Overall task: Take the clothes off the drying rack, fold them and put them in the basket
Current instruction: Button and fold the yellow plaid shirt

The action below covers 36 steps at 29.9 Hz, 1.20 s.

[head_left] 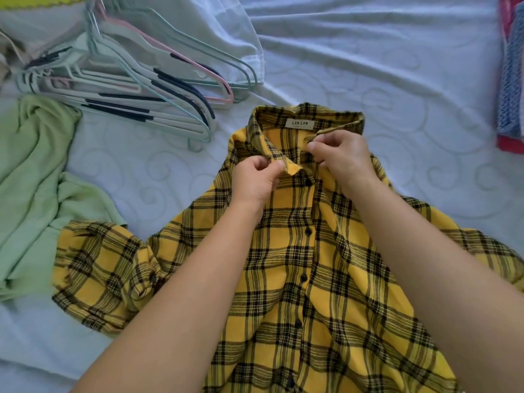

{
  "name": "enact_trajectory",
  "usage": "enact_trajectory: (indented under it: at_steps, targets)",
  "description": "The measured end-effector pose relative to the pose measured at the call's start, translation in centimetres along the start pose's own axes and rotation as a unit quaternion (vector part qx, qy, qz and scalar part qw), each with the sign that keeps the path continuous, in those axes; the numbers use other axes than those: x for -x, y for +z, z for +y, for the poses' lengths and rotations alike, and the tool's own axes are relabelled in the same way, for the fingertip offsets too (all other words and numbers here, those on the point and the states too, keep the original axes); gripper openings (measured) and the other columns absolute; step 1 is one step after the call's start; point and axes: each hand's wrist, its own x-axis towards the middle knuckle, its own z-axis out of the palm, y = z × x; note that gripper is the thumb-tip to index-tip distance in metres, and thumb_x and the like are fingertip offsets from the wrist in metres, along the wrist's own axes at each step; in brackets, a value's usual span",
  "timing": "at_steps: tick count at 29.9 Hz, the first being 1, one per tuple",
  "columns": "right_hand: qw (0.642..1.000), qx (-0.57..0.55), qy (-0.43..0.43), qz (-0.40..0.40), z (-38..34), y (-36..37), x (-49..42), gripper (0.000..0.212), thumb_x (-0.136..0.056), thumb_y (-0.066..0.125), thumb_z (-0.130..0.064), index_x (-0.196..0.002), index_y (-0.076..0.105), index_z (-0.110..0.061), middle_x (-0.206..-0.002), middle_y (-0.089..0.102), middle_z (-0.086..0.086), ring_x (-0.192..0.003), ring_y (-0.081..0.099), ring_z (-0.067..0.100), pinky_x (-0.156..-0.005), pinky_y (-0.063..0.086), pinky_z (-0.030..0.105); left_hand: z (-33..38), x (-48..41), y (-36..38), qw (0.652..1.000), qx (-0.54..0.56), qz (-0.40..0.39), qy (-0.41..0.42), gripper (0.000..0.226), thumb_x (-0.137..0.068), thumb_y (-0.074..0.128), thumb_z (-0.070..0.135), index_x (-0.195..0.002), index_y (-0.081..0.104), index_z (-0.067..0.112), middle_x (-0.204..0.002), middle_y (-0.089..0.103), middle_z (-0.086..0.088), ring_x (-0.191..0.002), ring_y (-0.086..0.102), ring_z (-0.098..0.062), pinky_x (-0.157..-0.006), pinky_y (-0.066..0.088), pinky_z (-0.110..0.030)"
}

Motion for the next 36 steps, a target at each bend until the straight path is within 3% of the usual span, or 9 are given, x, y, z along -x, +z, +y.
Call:
enact_trajectory:
  at_steps: [3, 5, 11, 16, 23, 28, 33, 36]
  targets:
    - [0.992, 0.080, -0.094, -0.026, -1.0, -0.1, 2.1, 0.001, -0.086, 0.062, -0.018, -0.085, 0.062, -0.018, -0.073, 0.058, -0.011, -0.068, 0.053, 0.001, -0.062, 0.044, 0.012, 1.2, 0.4, 1.0, 1.000, 0.016, -0.012, 0.021, 0.018, -0.085, 0.062, 0.010, -0.069, 0.057, 0.015, -0.068, 0.057, 0.000, -0.063, 0.053, -0.011, -0.055, 0.046, -0.015]
    - [0.986, 0.106, -0.125, -0.015, -1.3, -0.1, 2.7, 0.003, -0.086, 0.061, -0.017, -0.084, 0.062, -0.019, -0.072, 0.055, -0.015, -0.067, 0.050, -0.002, -0.065, 0.044, 0.014, 1.7, 0.5, 1.3, 0.999, 0.016, -0.013, 0.027, 0.017, -0.084, 0.062, 0.009, -0.069, 0.058, 0.015, -0.070, 0.058, -0.001, -0.068, 0.055, -0.015, -0.062, 0.048, -0.023]
    - [0.989, 0.103, -0.105, -0.005, -1.3, -0.1, 3.2, 0.004, -0.087, 0.059, -0.017, -0.086, 0.063, -0.018, -0.076, 0.059, -0.008, -0.078, 0.058, 0.012, -0.072, 0.047, 0.024, 1.9, 1.3, 1.2, 0.998, 0.040, -0.042, 0.036, 0.015, -0.084, 0.062, 0.004, -0.076, 0.060, 0.016, -0.073, 0.059, 0.001, -0.068, 0.056, -0.011, -0.060, 0.049, -0.014]
    - [0.998, 0.042, -0.051, -0.023, -1.2, -0.5, 3.5, 0.006, -0.088, 0.059, -0.015, -0.085, 0.063, -0.018, -0.075, 0.063, -0.002, -0.078, 0.061, 0.015, -0.075, 0.052, 0.034, 1.3, 1.6, 0.2, 0.989, 0.082, -0.118, 0.020, 0.017, -0.086, 0.056, 0.000, -0.083, 0.064, 0.015, -0.078, 0.063, -0.001, -0.072, 0.059, -0.012, -0.078, 0.053, -0.029]
    - [0.994, 0.046, -0.081, -0.061, -1.2, -1.0, 4.2, 0.007, -0.088, 0.060, -0.013, -0.093, 0.063, -0.014, -0.080, 0.063, -0.002, -0.079, 0.062, 0.014, -0.072, 0.052, 0.025, 1.7, 1.6, 0.1, 0.989, 0.098, -0.111, -0.028, 0.011, -0.086, 0.060, 0.005, -0.078, 0.064, 0.012, -0.062, 0.062, 0.004, -0.054, 0.056, -0.005, -0.065, 0.053, -0.025]
    - [0.974, 0.133, -0.177, -0.058, -1.1, -1.0, 4.8, 0.014, -0.081, 0.069, -0.014, -0.092, 0.059, -0.015, -0.085, 0.059, -0.004, -0.080, 0.058, 0.011, -0.073, 0.051, 0.019, 2.1, 1.5, -0.4, 0.988, 0.083, -0.119, -0.055, 0.011, -0.087, 0.061, 0.009, -0.077, 0.062, 0.013, -0.061, 0.058, 0.004, -0.052, 0.050, -0.005, -0.063, 0.052, -0.025]
    - [0.951, 0.206, -0.231, -0.001, -0.7, -0.9, 5.0, 0.012, -0.083, 0.063, -0.013, -0.094, 0.063, -0.010, -0.089, 0.061, 0.001, -0.081, 0.058, 0.016, -0.077, 0.052, 0.035, 2.0, 1.5, -0.3, 0.992, 0.016, -0.122, 0.014, 0.017, -0.089, 0.058, 0.008, -0.074, 0.060, 0.015, -0.067, 0.056, 0.002, -0.056, 0.049, -0.006, -0.059, 0.048, -0.018]
    - [0.951, 0.215, -0.223, 0.005, -0.8, -1.2, 4.9, 0.010, -0.082, 0.061, -0.016, -0.090, 0.064, -0.011, -0.084, 0.060, -0.002, -0.077, 0.057, 0.015, -0.072, 0.051, 0.032, 1.6, 1.6, -0.4, 0.985, -0.020, -0.137, 0.100, 0.016, -0.090, 0.056, 0.008, -0.078, 0.060, 0.017, -0.073, 0.058, 0.003, -0.064, 0.052, -0.005, -0.059, 0.046, -0.014]
